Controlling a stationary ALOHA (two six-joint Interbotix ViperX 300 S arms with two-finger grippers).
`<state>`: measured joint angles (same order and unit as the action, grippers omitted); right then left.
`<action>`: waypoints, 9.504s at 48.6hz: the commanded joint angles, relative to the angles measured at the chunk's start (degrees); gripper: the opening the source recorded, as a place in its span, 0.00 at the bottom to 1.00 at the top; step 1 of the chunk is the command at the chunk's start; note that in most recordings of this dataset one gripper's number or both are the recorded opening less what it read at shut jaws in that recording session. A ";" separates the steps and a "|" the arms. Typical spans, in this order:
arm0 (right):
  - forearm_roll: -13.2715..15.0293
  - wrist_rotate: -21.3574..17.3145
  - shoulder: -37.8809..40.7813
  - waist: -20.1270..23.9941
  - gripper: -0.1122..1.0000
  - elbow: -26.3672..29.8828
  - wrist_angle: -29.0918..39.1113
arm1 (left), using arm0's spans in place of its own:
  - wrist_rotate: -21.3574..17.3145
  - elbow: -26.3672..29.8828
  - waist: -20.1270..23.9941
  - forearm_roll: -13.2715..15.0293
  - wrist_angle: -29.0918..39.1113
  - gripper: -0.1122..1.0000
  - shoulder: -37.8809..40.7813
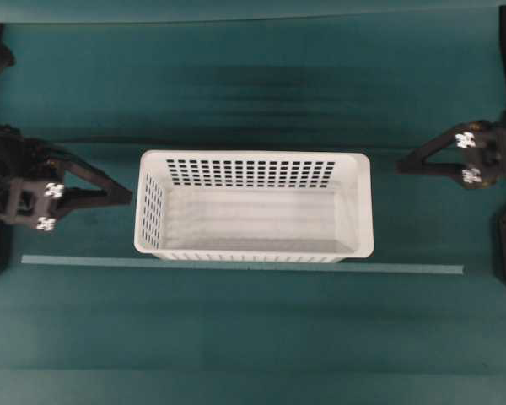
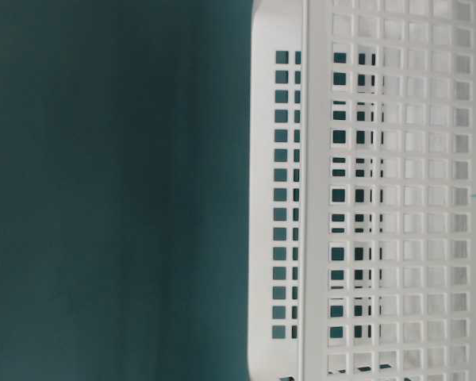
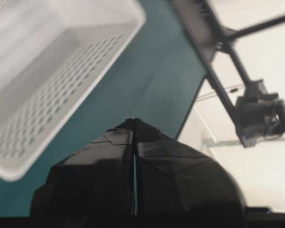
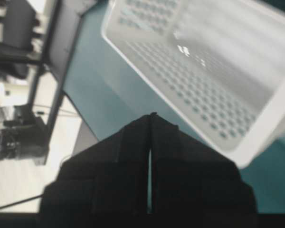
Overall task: Lift the white basket with both hands.
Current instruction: 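Move both grippers inward toward the short ends of the white basket, then open both grippers and lower them over the basket's end rims, then close both grippers on the left and right basket rims, then lift the basket upward with both grippers holding the rims, then lower the held basket back down onto the table with both grippers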
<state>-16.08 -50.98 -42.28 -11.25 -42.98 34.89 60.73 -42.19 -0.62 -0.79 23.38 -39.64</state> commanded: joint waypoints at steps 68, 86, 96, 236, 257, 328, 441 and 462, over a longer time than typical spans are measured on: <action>12.04 -16.26 29.71 3.25 0.50 15.56 25.49 | 12.30 10.20 5.19 -0.70 23.99 0.06 16.96; 12.30 -20.39 31.03 3.16 0.95 14.33 27.16 | 15.73 8.35 4.92 -0.70 21.09 0.54 16.08; 12.30 -22.76 31.90 3.16 0.95 14.24 27.07 | 16.52 7.82 4.66 -0.53 19.07 0.97 17.58; 12.57 -32.78 41.84 4.48 0.28 5.54 5.36 | 20.04 1.76 5.80 -0.53 10.28 0.11 32.26; 12.39 -31.29 36.12 4.39 0.28 10.55 15.82 | 19.60 7.73 3.43 -0.53 19.25 0.09 27.51; 15.56 -29.09 24.87 4.92 0.28 45.44 53.96 | 12.30 51.24 3.96 -0.70 60.73 0.09 23.99; 18.54 -24.61 29.71 6.50 0.28 54.49 63.46 | 7.12 62.67 3.96 -1.05 72.60 0.09 29.53; 17.67 -24.87 28.56 6.15 0.28 40.78 53.44 | 7.91 50.54 3.43 -1.05 67.59 0.09 29.18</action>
<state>2.02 -78.84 -14.24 -5.54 -0.53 90.26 70.22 10.02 3.78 -2.11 92.64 -10.28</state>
